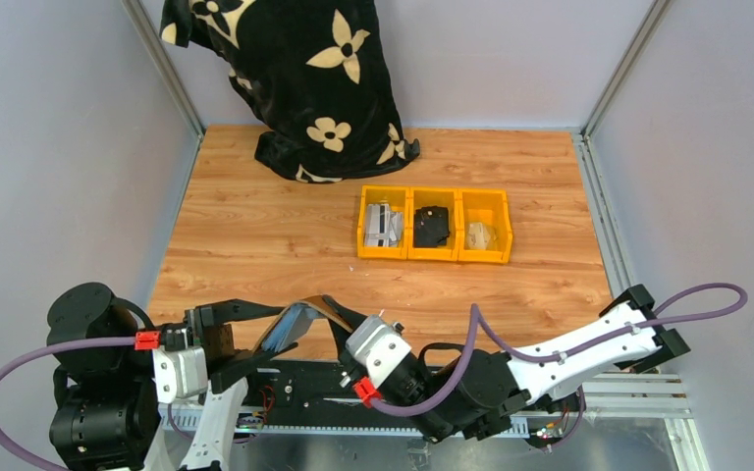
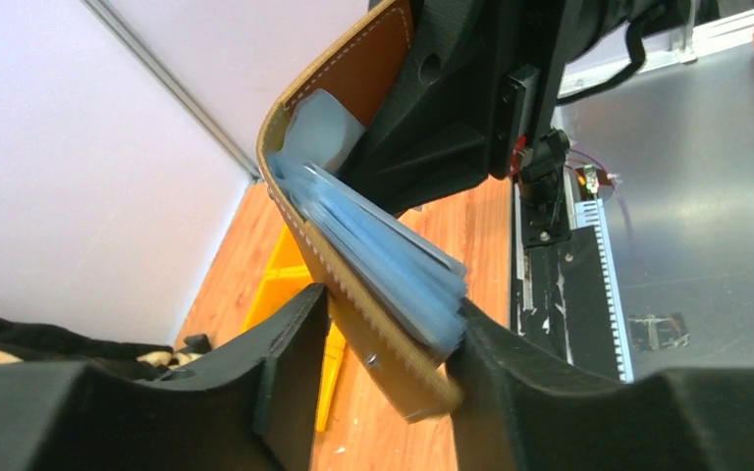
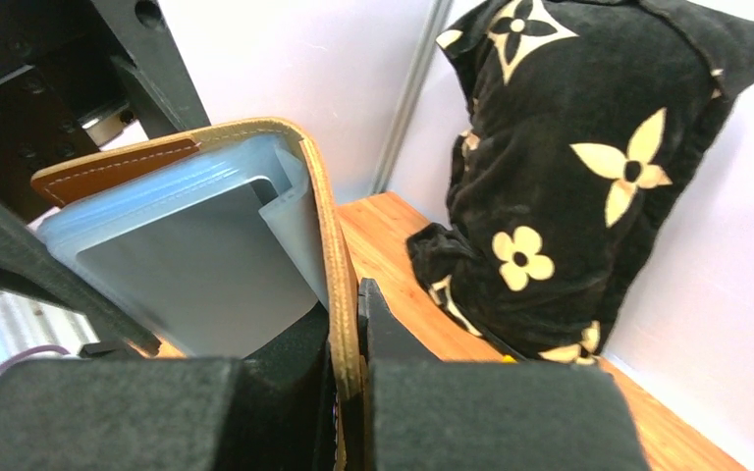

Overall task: Take the credit cards out of the card holder
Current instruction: Remove the credit card from the card holder.

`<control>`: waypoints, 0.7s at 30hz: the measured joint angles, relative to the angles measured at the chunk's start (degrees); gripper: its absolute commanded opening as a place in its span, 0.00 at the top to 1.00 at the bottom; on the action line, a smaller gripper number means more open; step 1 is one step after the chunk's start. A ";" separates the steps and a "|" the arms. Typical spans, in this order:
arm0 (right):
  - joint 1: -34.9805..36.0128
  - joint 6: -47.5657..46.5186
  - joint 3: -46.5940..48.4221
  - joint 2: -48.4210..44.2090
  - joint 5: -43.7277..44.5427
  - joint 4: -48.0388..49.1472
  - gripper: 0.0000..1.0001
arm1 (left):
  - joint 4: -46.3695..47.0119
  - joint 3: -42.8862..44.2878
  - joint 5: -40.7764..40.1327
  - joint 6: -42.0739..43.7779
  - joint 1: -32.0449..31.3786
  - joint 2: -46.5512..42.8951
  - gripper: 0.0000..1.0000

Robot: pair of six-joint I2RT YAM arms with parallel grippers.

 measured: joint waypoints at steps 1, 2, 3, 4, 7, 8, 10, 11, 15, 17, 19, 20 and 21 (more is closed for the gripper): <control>-0.04 1.60 -0.39 -0.92 -1.05 -1.49 1.00 | 0.02 0.02 0.24 0.26 0.00 -0.09 0.56; -0.15 3.39 -0.63 -1.79 -2.38 -3.17 1.00 | 0.00 0.02 0.35 0.15 0.00 -0.15 0.56; -0.35 5.33 -0.74 -2.67 -3.80 -4.90 1.00 | -0.02 0.09 0.46 0.20 0.00 -0.20 0.58; -0.90 7.78 -0.98 -3.91 -6.16 -7.43 1.00 | -0.02 0.42 0.59 0.17 0.00 -0.22 0.60; -3.34 15.02 -1.14 -7.41 -14.14 -14.53 1.00 | 0.07 1.57 0.57 0.07 0.00 -0.22 0.60; -4.33 17.38 -1.14 -8.37 -17.05 -16.70 1.00 | 0.07 2.05 0.57 0.02 0.00 -0.22 0.60; -5.46 20.20 -1.14 -9.22 -20.37 -19.06 1.00 | 0.04 2.58 0.59 -0.15 0.00 -0.22 0.70; -6.19 21.77 -1.14 -9.53 -22.27 -20.26 1.00 | -0.07 2.80 0.55 -0.33 0.00 -0.22 0.77; -8.72 26.34 -0.90 -10.19 -26.71 -24.76 0.87 | -0.37 2.86 -2.10 -0.92 0.04 -0.24 1.00; -9.60 27.85 -0.81 -10.49 -28.17 -26.49 0.70 | -0.11 2.89 -3.76 -1.27 0.20 -0.22 1.00; -10.71 29.75 -0.81 -10.86 -31.04 -27.54 0.58 | 0.20 2.89 -4.37 -1.36 0.28 -0.22 1.00; -11.13 30.51 -0.81 -11.04 -31.91 -27.47 0.53 | 0.09 2.89 -4.42 -1.42 0.31 -0.22 1.00; -11.76 31.36 -0.92 -10.99 -33.44 -27.50 0.49 | -0.04 2.86 -4.37 -1.46 0.31 -0.22 1.00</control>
